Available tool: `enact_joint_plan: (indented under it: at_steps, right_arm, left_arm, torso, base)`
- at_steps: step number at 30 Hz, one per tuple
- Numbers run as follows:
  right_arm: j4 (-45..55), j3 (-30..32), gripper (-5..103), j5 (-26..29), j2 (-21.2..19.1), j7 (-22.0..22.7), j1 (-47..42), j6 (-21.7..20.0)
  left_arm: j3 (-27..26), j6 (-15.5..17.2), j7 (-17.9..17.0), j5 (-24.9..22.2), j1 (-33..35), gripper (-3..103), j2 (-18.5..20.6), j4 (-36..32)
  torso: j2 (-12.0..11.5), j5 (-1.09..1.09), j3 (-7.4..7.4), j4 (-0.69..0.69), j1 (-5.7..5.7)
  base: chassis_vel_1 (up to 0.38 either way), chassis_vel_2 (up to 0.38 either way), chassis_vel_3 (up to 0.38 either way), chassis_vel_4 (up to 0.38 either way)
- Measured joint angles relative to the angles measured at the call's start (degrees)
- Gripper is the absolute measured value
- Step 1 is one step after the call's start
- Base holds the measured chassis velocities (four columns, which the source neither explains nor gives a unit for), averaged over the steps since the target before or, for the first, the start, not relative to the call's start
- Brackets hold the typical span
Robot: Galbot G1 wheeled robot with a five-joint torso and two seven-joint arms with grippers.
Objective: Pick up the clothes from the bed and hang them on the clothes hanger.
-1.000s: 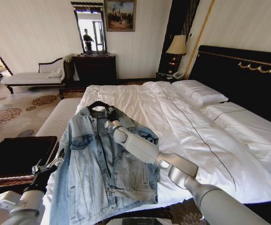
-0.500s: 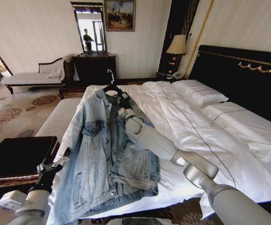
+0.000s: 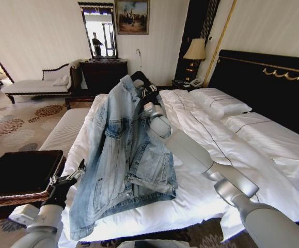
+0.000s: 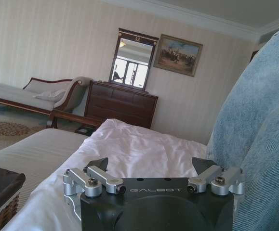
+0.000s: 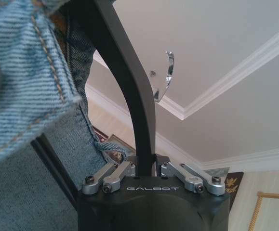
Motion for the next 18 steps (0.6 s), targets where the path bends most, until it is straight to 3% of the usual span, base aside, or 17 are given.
enact_joint_plan:
  at_steps: [10,12,17,18]
  right_arm:
    - [7.9,4.2,19,7.3,-10.8,1.3,1.6,-2.9]
    - [8.5,4.6,19,7.9,-11.4,1.3,1.6,-3.1]
    - [12.3,6.7,18,12.9,-14.7,1.8,1.6,-3.9]
    - [13.9,7.4,18,15.9,-16.0,1.9,1.6,-4.0]
  left_arm:
    - [2.3,0.7,-1.5,1.9,-1.1,99,1.9,0.0]
    - [2.4,0.7,-1.5,2.1,-1.1,99,1.9,0.0]
    - [3.9,0.7,-1.9,3.2,-1.2,99,1.9,0.0]
    - [4.7,0.7,-2.0,4.0,-1.2,99,1.9,0.0]
  torso:
    - [0.0,0.01,0.0,-0.02,0.0]
    - [0.0,0.02,0.0,-0.02,-0.01]
    - [0.0,-0.01,0.0,0.0,-0.02]
    - [0.0,0.0,0.0,0.0,-0.01]
  base:
    - [0.0,0.0,0.0,0.0]
    - [0.0,0.0,0.0,0.0]
    - [0.0,0.0,0.0,0.0]
    - [0.0,0.0,0.0,0.0]
